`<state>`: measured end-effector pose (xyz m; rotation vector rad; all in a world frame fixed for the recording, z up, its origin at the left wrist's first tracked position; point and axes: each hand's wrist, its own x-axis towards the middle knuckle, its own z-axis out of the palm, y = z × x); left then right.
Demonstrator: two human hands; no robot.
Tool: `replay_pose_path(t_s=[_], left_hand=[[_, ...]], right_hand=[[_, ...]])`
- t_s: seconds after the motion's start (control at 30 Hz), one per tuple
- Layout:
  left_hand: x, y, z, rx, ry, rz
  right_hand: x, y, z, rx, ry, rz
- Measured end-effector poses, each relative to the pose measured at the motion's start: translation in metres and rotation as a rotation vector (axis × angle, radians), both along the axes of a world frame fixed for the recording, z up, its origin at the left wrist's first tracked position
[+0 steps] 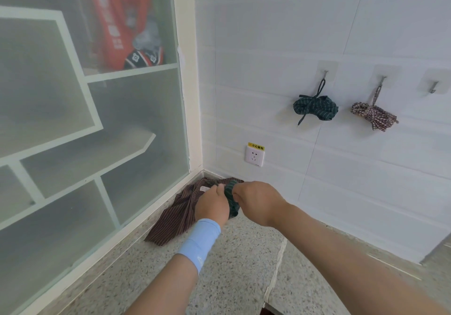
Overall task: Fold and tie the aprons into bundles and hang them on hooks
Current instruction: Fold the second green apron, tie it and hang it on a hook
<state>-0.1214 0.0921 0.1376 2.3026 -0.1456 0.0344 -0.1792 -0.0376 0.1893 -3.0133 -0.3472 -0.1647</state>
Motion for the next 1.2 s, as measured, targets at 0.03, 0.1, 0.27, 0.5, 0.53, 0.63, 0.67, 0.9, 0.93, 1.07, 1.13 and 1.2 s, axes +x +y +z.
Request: replay_pose_path(t_s=[0.03, 0.1, 0.27, 0.5, 0.53, 0.63, 0.67, 0.9, 0.93, 1.07, 1.13, 1.2], left_hand=[[0.002, 0.002, -0.001, -0.038, 0.006, 0.030], [0.008, 0.005, 0.000, -0.084, 0.021, 0.073], [0.005, 0.003, 0.005, -0.131, -0.026, 0.114], [-0.004, 0.002, 0.003, -0.648, 0.241, -0.188], [-0.007, 0.003, 0.002, -0.607, 0.235, -0.265], [-0.013, 0.004, -0.006, -0.530, 0.160, -0.406], [-0.014, 0.004, -0.010, -0.530, 0.134, -0.429], [-0.010, 0.009, -0.052, -0.357, -0.035, -0.425], [-0.009, 0.010, -0.059, -0.356, -0.024, -0.413], [-0.001, 0.010, -0.083, -0.347, 0.042, -0.306], [0.007, 0.011, -0.100, -0.313, 0.086, -0.264], [0.016, 0.012, -0.119, -0.252, 0.125, -0.247]], right_hand=[[-0.002, 0.001, -0.002, 0.015, -0.010, 0.009], [-0.007, 0.000, -0.010, 0.067, -0.035, 0.018], [-0.019, -0.009, -0.031, 0.320, -0.087, 0.013], [-0.015, -0.039, -0.057, 0.353, 0.072, -0.199], [-0.012, -0.045, -0.055, 0.405, 0.170, -0.241], [-0.008, -0.057, -0.046, 0.747, 0.412, -0.343], [-0.007, -0.061, -0.044, 0.887, 0.438, -0.381], [0.010, -0.069, -0.056, 1.537, 0.764, -0.504], [0.014, -0.068, -0.062, 1.467, 0.743, -0.503], [0.028, -0.060, -0.097, 1.360, 0.637, -0.497], [0.033, -0.057, -0.120, 1.347, 0.623, -0.488], [0.035, -0.053, -0.140, 1.320, 0.607, -0.477]])
